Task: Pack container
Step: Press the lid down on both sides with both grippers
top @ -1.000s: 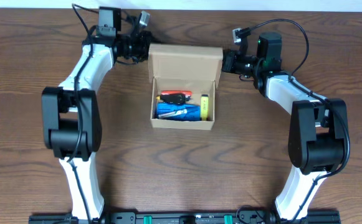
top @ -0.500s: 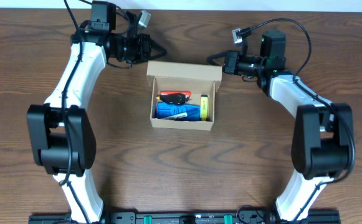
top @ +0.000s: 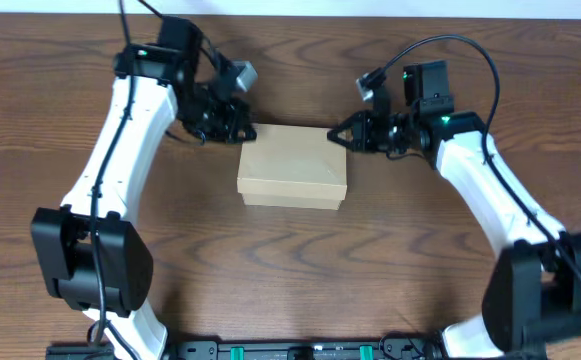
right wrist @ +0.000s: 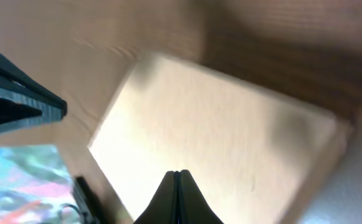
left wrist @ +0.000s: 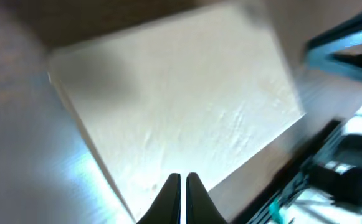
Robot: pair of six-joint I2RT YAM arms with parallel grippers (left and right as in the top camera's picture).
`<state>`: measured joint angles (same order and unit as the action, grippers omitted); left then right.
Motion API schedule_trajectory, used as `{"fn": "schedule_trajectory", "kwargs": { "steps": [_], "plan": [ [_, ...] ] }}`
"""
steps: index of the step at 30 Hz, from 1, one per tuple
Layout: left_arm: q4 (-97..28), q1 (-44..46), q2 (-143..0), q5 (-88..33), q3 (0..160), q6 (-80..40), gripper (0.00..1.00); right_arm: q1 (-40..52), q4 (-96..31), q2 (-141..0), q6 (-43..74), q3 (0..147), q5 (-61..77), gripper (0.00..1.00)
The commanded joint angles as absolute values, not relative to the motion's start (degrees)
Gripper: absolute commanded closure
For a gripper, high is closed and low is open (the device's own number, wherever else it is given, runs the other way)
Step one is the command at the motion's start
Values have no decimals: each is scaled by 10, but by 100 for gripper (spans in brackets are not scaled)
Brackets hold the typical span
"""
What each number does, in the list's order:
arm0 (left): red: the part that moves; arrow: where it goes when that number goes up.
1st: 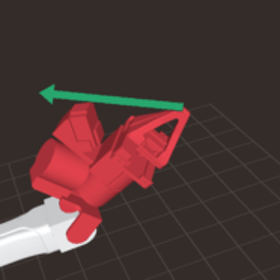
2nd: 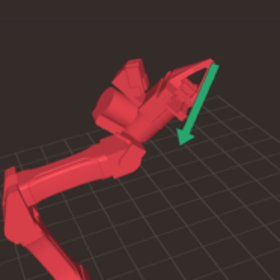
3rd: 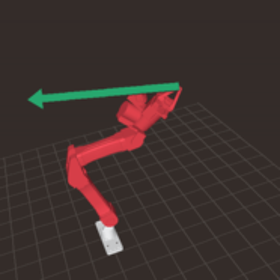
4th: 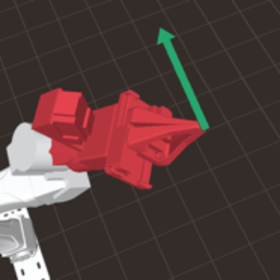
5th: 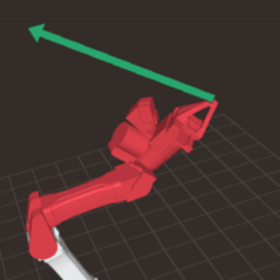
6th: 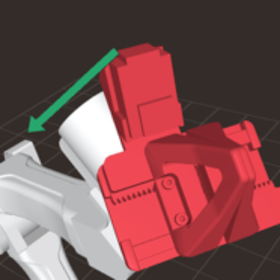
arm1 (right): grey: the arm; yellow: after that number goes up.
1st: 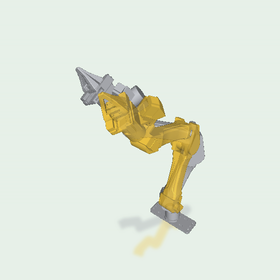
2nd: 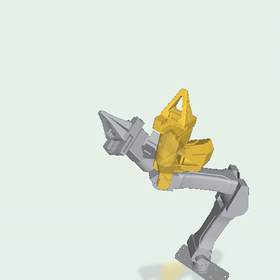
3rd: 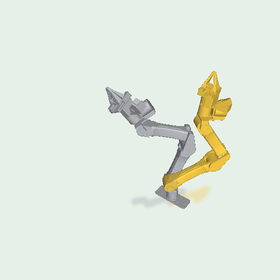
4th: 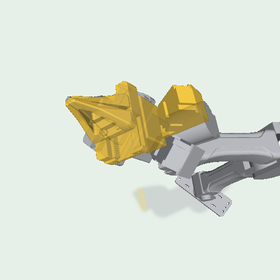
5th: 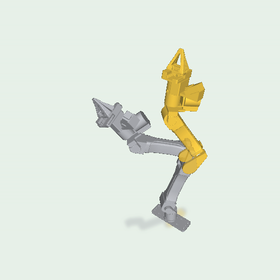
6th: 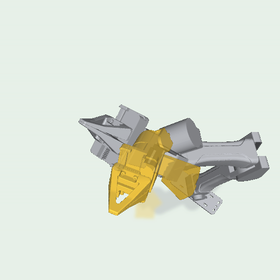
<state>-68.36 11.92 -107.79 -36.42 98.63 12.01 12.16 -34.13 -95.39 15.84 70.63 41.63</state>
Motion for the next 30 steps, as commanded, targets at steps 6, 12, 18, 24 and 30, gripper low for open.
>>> {"fn": "schedule_trajectory", "kwargs": {
  "steps": [6,12,18,24,30],
  "plan": [
    [-711,151,-1069,-253,981,142,94,178,-450,-904,130,705,232,99],
    [-658,155,-1069,-255,903,115,94,204,-446,-905,130,675,229,99],
    [-631,158,-1069,-258,852,113,94,210,-432,-905,131,638,223,99],
    [-623,158,-1069,-267,849,113,94,210,-402,-905,148,591,223,99],
    [-624,157,-1061,-268,849,105,94,210,-399,-891,148,597,229,99]
  ]
}}
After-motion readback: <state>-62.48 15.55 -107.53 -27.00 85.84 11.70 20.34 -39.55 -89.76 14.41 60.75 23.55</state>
